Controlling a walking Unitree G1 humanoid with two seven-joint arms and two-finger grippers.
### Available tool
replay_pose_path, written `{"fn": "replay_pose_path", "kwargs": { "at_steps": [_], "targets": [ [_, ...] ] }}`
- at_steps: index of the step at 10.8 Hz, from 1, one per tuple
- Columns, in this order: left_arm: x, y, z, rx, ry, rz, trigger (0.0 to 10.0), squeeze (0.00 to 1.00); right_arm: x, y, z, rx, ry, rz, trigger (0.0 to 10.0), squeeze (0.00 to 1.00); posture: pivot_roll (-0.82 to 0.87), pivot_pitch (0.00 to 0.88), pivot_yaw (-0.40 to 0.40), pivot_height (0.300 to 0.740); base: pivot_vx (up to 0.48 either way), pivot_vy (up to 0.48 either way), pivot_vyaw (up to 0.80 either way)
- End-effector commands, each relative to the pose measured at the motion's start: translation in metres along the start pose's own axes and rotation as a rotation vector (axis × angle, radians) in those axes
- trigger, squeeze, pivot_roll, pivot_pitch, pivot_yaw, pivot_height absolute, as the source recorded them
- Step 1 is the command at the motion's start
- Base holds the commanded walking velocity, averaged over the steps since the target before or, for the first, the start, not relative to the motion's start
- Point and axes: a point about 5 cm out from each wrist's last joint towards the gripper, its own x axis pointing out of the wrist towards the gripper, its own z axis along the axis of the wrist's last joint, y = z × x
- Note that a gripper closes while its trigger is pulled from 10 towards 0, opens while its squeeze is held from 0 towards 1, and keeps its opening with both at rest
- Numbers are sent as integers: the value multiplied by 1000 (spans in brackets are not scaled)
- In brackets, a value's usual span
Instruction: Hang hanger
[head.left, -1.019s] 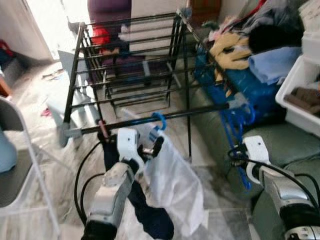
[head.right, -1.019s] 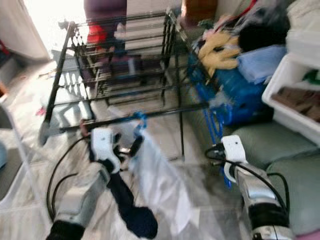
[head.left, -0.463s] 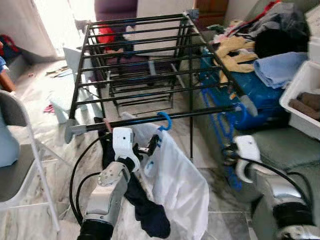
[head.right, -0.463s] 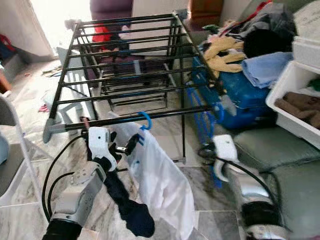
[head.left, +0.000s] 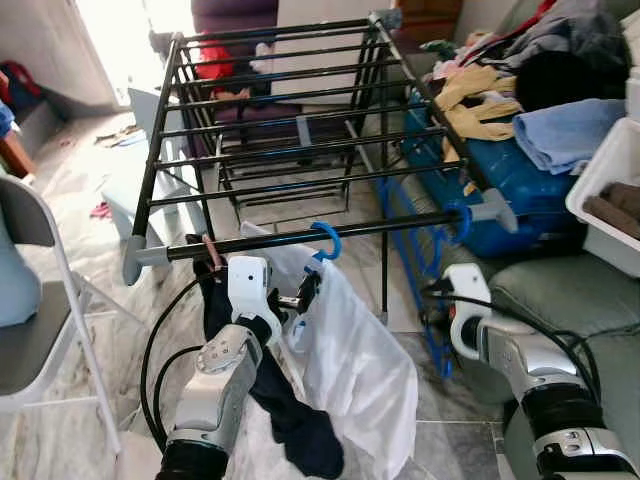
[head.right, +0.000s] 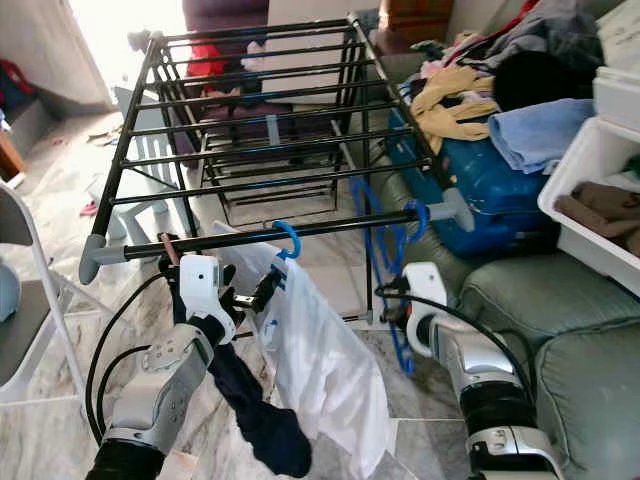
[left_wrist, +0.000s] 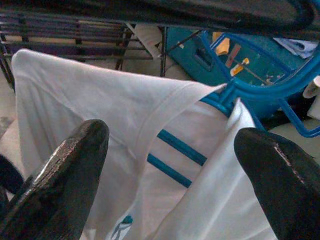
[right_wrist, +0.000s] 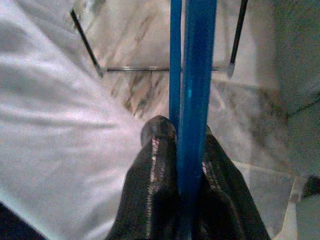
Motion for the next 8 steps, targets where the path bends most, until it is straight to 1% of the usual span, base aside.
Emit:
{"fn": "replay_pose_path", "kwargs": {
  "at_steps": [1,2,3,5,6,7,8],
  "targets": [
    [-1,0,-2,5,15,-1,10000,0,1,-1,-9,16,53,17,10000,0,-180,0,19,740,0,0,0],
    [-1,0,-1,4,15,-2,10000,0,2,-2,-16,0,76,13,10000,0,-179,0,16,740,0,0,0],
    [-1,0,-2,4,18,-2,10000,0,4,-3,-19,9,83,5,10000,0,-175,0,15,740,0,0,0],
    [-3,0,-4,2,27,1,10000,0,3,-3,-15,0,69,6,10000,0,-175,0,16,740,0,0,0],
    [-4,1,-5,2,33,5,10000,0,1,-10,-18,-2,43,-25,10000,1000,-173,0,16,740,0,0,0],
    [-5,2,-5,2,34,6,10000,0,-1,-11,-20,-79,14,-48,10000,1000,-172,0,16,740,0,0,0],
    [-6,2,-5,4,35,8,10000,0,-5,-12,-16,-137,-63,-94,10000,1000,-176,0,23,740,0,0,0]
  ]
}}
